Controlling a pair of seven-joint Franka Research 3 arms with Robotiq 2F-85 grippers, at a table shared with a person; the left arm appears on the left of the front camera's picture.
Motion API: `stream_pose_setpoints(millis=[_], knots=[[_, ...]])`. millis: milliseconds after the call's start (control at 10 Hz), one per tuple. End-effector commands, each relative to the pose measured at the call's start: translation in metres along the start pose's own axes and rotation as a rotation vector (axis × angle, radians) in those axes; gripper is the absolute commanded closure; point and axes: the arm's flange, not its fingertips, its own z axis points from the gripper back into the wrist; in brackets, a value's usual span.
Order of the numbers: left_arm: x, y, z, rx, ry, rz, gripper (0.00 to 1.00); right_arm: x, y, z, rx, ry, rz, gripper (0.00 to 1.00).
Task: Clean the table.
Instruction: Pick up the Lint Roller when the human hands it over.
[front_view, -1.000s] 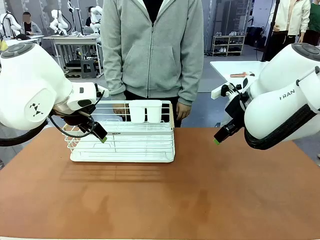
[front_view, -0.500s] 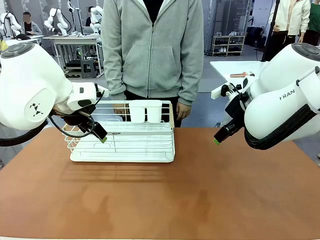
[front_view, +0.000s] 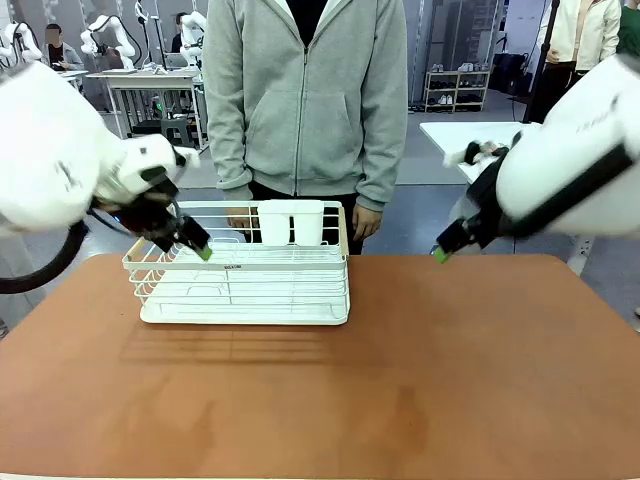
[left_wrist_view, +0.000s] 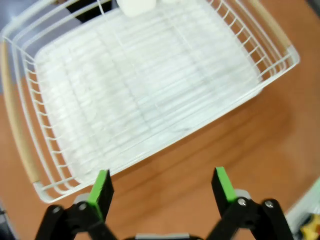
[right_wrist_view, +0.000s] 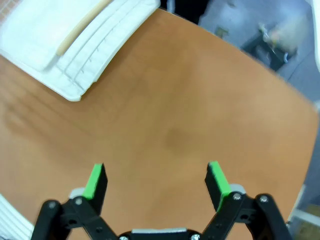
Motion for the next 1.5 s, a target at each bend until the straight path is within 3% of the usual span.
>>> stream_pose_setpoints(millis=[0,200,400,600,700,1000,1400], knots=[[0.004,0.080,0.045,-0.246,-0.073,0.199,0.00,0.009,-0.053,0.033,0.144,-0.017,-0.188,0.00],[-0.016,0.140,0.091,-0.518,-0.209,0.405,0.00,0.001,-0.103,0.064,0.347,-0.038,-0.444,0.00],[-0.053,0.193,0.134,-0.689,-0.395,0.593,0.00,-0.022,-0.146,0.096,0.479,-0.090,-0.606,0.00],[-0.091,0.230,0.162,-0.814,-0.470,0.686,0.00,-0.056,-0.183,0.118,0.585,-0.141,-0.744,0.00],[-0.109,0.244,0.172,-0.840,-0.495,0.691,0.00,-0.070,-0.196,0.124,0.603,-0.170,-0.785,0.00],[-0.152,0.276,0.192,-0.803,-0.406,0.685,0.00,-0.109,-0.236,0.137,0.653,-0.235,-0.893,0.00],[-0.162,0.283,0.198,-0.766,-0.397,0.708,0.00,-0.141,-0.261,0.132,0.660,-0.239,-0.962,0.00]])
